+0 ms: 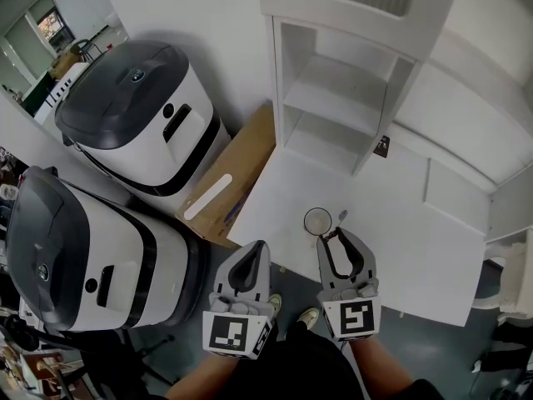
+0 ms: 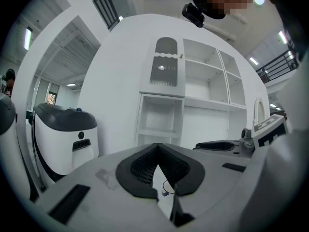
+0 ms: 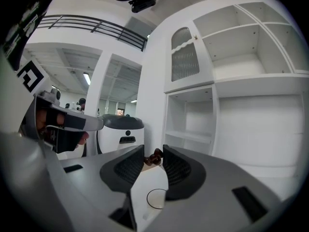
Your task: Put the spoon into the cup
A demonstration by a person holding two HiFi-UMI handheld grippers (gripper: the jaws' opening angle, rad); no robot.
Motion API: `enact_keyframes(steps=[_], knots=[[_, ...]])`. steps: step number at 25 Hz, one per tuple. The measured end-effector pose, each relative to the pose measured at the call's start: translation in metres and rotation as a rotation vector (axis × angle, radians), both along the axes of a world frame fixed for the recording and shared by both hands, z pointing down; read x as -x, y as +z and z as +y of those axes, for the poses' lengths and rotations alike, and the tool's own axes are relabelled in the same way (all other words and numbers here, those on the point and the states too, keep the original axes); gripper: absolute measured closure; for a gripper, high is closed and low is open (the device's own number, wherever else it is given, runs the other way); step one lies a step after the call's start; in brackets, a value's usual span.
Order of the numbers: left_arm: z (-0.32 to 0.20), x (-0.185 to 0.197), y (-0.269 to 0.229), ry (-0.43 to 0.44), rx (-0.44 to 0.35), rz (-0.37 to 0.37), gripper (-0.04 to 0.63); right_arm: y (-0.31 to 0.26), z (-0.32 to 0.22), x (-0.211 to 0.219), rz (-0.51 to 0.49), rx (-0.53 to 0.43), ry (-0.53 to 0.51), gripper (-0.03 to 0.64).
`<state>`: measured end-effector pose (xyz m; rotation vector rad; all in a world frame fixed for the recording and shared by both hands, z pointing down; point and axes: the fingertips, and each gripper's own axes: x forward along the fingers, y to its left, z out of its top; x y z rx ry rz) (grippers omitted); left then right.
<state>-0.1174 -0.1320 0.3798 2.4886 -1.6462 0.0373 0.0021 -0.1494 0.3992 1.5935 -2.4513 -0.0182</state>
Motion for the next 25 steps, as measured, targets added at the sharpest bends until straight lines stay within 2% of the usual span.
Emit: enact_keyframes(steps=[8, 11, 25], knots=[[-0.011, -0.002, 0.016, 0.022, 0.04, -0.013, 0.589, 0.021, -0.012, 0.007, -0.026, 0.023, -0.014, 0.442], [-0.016, -0.004, 0.02, 0.032, 0.047, -0.019, 0.589, 0.036, -0.017, 0.007, 0.001, 0.031, -0.023, 0.442], [-0.018, 0.001, 0.028, 0.034, 0.069, -0.032, 0.589, 0.093, -0.023, 0.018, 0.024, 0.166, -0.048, 0.442]])
